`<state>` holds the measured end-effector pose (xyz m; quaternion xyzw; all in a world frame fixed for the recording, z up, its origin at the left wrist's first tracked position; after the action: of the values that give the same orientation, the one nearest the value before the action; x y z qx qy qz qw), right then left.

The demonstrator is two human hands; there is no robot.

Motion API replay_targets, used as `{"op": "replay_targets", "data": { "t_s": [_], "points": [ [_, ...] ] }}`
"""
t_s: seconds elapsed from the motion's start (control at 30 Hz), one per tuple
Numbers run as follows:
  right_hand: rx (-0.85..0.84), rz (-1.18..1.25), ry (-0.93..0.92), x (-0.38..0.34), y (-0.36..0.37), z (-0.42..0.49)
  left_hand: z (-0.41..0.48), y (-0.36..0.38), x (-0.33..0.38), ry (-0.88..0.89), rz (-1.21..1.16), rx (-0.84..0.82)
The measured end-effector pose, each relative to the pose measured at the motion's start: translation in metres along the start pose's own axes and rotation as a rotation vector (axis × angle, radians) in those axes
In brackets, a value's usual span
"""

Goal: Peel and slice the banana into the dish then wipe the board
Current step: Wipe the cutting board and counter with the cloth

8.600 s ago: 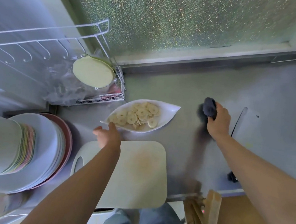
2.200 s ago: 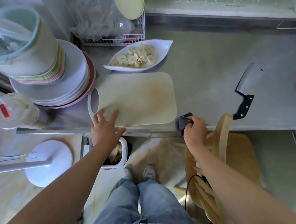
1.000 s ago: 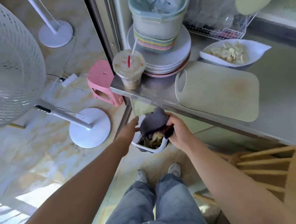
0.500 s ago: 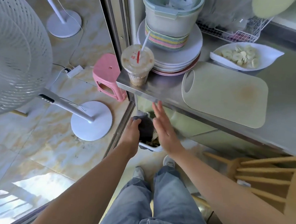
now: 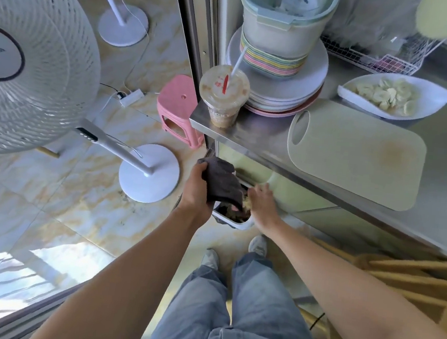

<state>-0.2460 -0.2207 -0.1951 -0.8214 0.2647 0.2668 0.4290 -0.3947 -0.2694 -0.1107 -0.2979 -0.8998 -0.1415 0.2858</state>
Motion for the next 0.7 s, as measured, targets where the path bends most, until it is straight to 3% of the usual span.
{"op": "replay_targets", "data": {
  "t_s": [0.03,0.1,0.2,0.27,0.37,0.47,0.57,0.7],
  "points": [
    [0.069,-0.011,-0.011,0.000,-0.014,-0.001,0.000,-0.001,0.002,0.002,0.010,0.009],
    [0.102,0.222,-0.158,-0.032,-0.026,-0.011,0.001,-0.003,0.003,0.004,0.021,0.030],
    [-0.085,0.383,-0.380,-0.088,-0.008,-0.041,-0.004,0.003,-0.002,-0.032,-0.026,0.029],
    [-0.155,0.303,-0.291,-0.068,0.010,-0.035,-0.005,0.007,-0.004,-0.074,-0.104,0.015],
    [-0.191,0.106,-0.019,-0.018,0.001,-0.024,-0.004,0.006,0.002,-0.075,-0.131,-0.011],
    [-0.074,0.345,-0.171,-0.051,-0.022,-0.034,-0.003,0.002,0.000,-0.088,-0.116,0.016],
    [-0.087,0.231,-0.359,-0.076,-0.016,-0.037,-0.008,0.009,-0.006,-0.132,-0.140,-0.003],
    [0.013,0.014,-0.129,-0.025,-0.038,-0.018,-0.006,0.002,0.002,-0.106,-0.185,0.017]
  ]
}}
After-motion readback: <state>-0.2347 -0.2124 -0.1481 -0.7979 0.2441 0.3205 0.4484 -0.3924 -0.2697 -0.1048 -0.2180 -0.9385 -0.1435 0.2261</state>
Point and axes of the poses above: each hand's wrist, its own z-axis towards the middle knuckle, its own y-axis out of the palm, x = y × z, the point moved 8 cm from there along z, towards the middle knuckle, and after that the axes turned 10 degrees about x, right-handed, at the moved point
